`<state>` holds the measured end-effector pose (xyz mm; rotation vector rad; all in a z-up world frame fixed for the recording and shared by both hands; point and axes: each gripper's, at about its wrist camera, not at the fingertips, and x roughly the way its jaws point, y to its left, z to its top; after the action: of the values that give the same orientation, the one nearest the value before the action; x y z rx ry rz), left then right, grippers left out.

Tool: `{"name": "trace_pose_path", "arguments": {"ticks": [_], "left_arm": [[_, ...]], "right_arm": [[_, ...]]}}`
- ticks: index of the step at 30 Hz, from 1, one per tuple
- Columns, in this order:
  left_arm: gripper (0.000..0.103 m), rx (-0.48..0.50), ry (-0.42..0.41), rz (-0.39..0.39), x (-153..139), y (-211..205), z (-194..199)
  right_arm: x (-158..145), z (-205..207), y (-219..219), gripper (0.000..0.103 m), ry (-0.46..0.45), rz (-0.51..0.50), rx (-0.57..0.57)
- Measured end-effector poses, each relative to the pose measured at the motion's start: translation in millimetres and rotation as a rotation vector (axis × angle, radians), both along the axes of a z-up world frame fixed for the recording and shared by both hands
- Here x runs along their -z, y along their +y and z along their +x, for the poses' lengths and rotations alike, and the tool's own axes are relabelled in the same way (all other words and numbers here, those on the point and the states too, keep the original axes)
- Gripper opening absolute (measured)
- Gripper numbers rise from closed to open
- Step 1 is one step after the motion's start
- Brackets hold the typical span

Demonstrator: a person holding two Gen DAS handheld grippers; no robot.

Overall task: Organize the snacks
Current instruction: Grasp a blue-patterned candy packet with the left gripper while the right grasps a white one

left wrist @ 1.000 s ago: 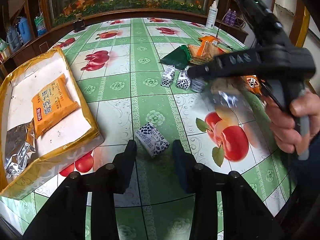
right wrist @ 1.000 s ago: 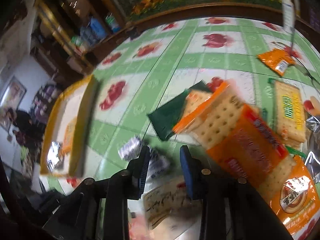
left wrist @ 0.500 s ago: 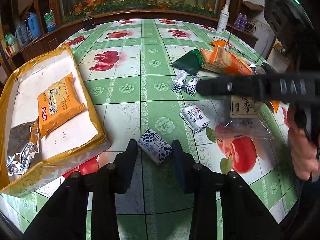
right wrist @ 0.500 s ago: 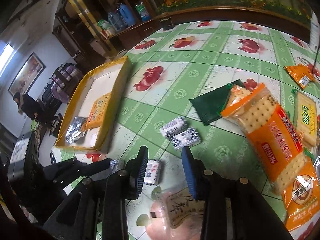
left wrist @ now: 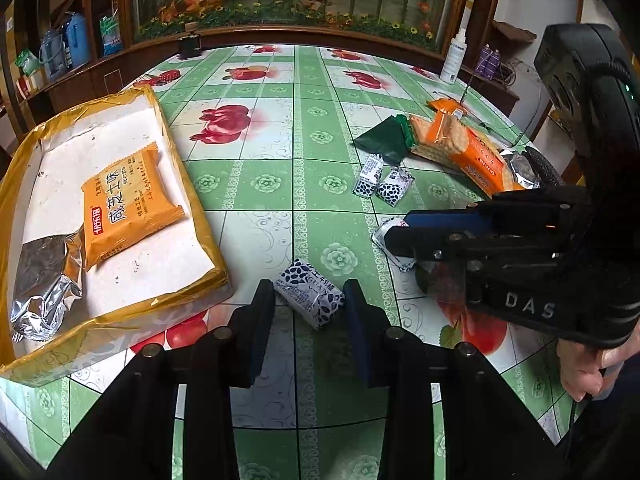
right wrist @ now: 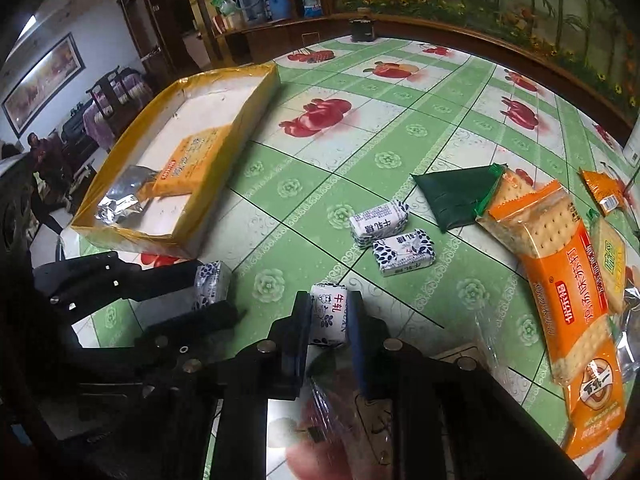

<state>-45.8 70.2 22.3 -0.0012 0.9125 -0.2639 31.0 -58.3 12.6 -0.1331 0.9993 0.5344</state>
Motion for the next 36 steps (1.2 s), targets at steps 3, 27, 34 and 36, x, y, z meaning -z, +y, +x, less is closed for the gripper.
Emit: {"name": "trace_pose_path", "arguments": {"ticks": [3,27,34,36], "left_arm": [[0.033,-0.002,0.003,-0.003,0.2,0.6,0.7],[0.033,0.003,-0.030,-0.001,-3.2,0.4,-4.2],[0.033,-0.002,-0.031,-0.031,-4.3,4.3,-3.2],[0.033,-0.009,-0.034,-0.027,-4.6,4.7,-3.9]], "right_arm": [[-3.1,-0.5,-2.0,0.019,-0.002,0.013,0.003],[-11.8,-5.3,-2.6,0.020,-0.043,0.058,0.010],[-10.2,-4.0,-3.4,0.020,-0.026,0.080,0.021],[-9.9,-3.3,-4.1,0.020,-0.021,0.086,0.025]]}}
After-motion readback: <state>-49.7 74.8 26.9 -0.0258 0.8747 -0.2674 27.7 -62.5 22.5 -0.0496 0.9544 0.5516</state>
